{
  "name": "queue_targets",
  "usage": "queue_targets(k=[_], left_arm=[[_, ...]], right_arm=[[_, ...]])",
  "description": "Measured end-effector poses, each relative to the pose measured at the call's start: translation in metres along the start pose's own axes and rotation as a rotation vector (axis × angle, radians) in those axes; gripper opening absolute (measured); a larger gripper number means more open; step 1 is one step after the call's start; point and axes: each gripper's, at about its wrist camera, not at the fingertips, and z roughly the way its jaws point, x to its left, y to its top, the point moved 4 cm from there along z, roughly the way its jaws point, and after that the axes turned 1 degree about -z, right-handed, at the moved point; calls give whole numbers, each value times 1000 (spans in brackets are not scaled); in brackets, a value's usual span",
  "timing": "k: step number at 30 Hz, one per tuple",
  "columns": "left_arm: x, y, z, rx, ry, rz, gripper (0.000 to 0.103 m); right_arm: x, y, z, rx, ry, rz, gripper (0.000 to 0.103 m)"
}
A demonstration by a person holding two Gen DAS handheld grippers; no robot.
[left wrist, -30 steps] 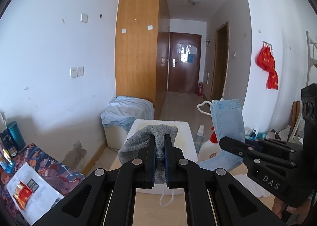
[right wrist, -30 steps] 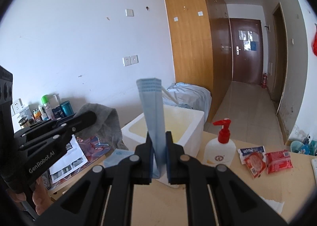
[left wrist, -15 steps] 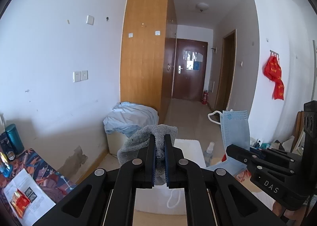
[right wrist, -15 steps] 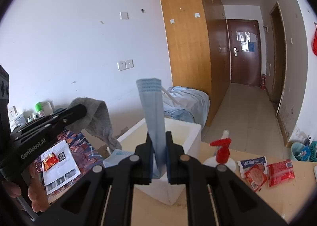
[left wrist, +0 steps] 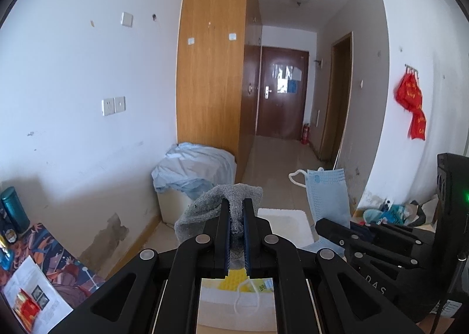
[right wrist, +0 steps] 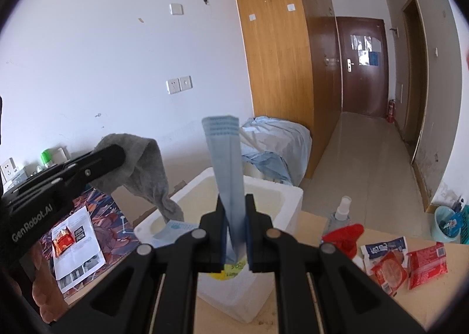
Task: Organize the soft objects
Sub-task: 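Carry the sock and mask over the white foam box with both tools, then open the left tool to drop the sock while the right tool drops the mask into the box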
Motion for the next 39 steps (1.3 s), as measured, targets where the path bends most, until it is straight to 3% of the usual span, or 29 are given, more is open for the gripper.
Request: queue_targets(k=[9, 24, 25, 27, 28, 29, 39], left_arm=[[-5, -6, 32, 83, -6, 21, 7], [-1, -10, 45, 106, -24, 13, 10], [1, -10, 46, 112, -17, 13, 16], [5, -10, 47, 107, -12, 3, 40], [5, -9, 46, 101, 0, -2, 65], [7, -8, 44, 85, 15, -6, 79], [19, -5, 30, 23, 58, -25, 80]], right_arm=[[-7, 1, 15, 37, 1, 4, 13], [-6, 3, 12, 35, 6, 4, 13], [-5, 3, 11, 36, 7, 4, 13], [-6, 2, 13, 38, 7, 3, 13], [-6, 2, 14, 40, 7, 4, 13], [-6, 2, 14, 42, 7, 2, 13], [-3, 2, 18, 47, 10, -5, 13]])
